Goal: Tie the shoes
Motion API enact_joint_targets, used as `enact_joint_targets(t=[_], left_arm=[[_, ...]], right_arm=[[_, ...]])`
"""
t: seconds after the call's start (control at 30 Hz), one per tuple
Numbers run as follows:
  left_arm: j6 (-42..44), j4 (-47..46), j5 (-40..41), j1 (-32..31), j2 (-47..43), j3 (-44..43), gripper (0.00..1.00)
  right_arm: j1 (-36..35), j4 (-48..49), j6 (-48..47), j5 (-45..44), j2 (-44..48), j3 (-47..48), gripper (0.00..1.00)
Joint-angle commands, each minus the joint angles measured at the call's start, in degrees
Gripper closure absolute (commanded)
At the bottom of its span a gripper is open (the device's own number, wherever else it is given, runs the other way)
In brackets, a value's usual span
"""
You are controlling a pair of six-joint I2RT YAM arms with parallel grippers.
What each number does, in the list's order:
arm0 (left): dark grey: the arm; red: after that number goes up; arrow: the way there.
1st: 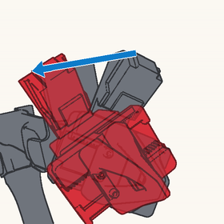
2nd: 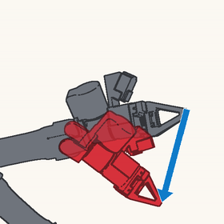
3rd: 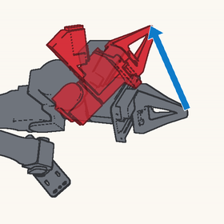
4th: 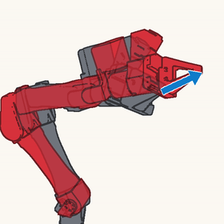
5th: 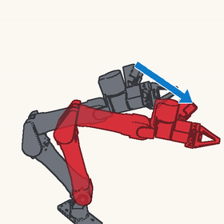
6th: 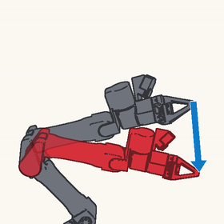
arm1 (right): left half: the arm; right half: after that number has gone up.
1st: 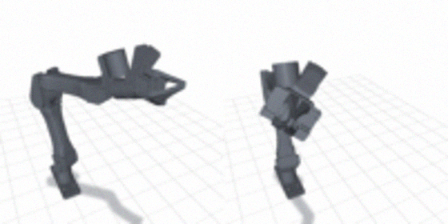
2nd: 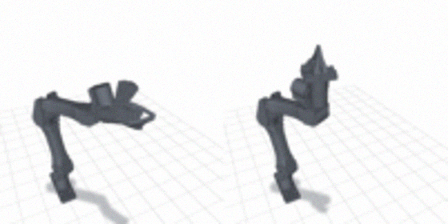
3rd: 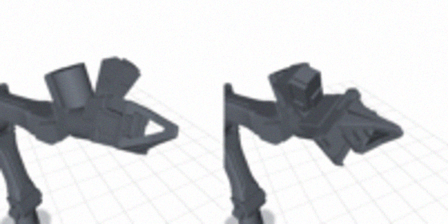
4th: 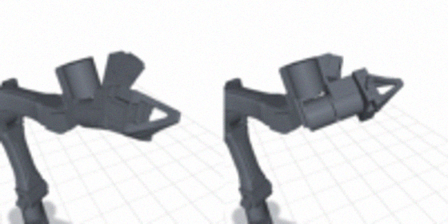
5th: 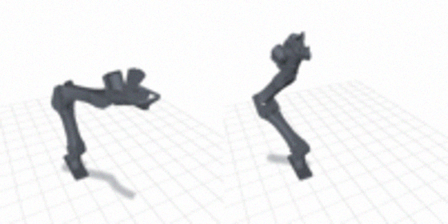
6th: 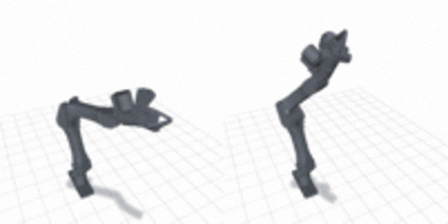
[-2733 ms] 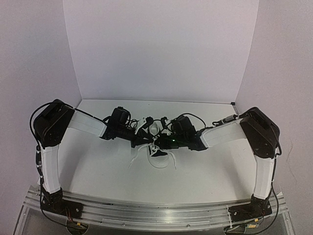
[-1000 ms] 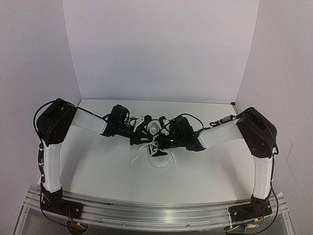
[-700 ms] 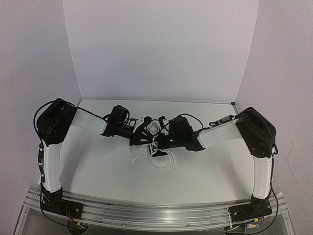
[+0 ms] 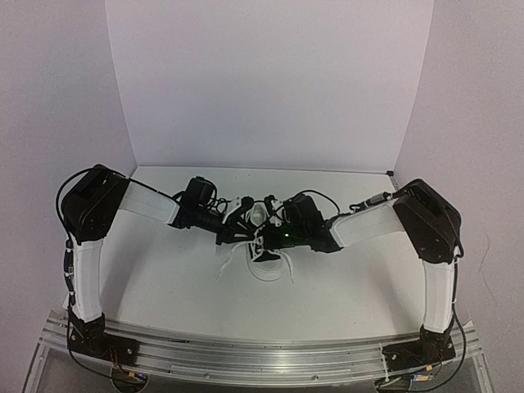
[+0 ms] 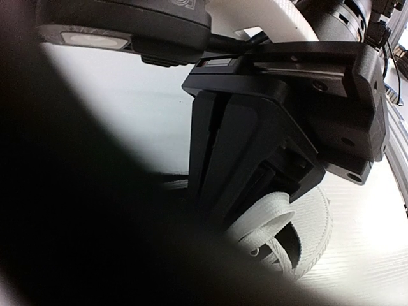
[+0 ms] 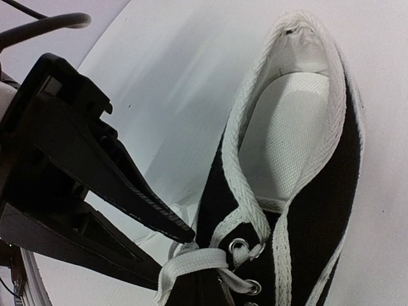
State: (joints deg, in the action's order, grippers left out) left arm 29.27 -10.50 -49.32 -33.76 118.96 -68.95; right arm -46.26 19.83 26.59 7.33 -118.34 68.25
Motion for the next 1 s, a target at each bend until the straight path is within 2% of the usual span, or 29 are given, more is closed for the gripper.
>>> enact_joint_targets(t=[0.0, 0.1, 0.2, 0.27, 0.6, 0.97], left_arm=[[3.1, -1.0, -0.9, -0.2, -0.3, -1.1, 0.80], [3.9, -1.1, -1.0, -0.2, 0.0, -1.2, 0.84], [4.1, -1.0, -1.0, -0.2, 0.0, -1.3, 0.97], [4.0, -1.0, -0.9, -0.2, -0.2, -1.3, 1.00], [3.7, 0.3, 3.1, 0.3, -2.5, 0.6, 1.00], [3.8, 1.7, 6.3, 0.4, -4.1, 0.3, 1.00]], right_arm=[[-0.3, 2.2, -1.3, 2.2, -1.5, 1.9, 1.00], [-0.3, 2.2, -1.7, 2.6, -1.5, 2.1, 1.00], [-0.3, 2.2, -1.6, 2.3, -1.3, 1.9, 1.00], [-0.3, 2.2, -1.6, 2.2, -1.2, 1.9, 1.00], [-0.2, 2.1, -2.6, -1.3, 2.9, -0.7, 1.00], [-0.1, 1.8, -3.3, -2.9, 7.6, -3.9, 0.83]])
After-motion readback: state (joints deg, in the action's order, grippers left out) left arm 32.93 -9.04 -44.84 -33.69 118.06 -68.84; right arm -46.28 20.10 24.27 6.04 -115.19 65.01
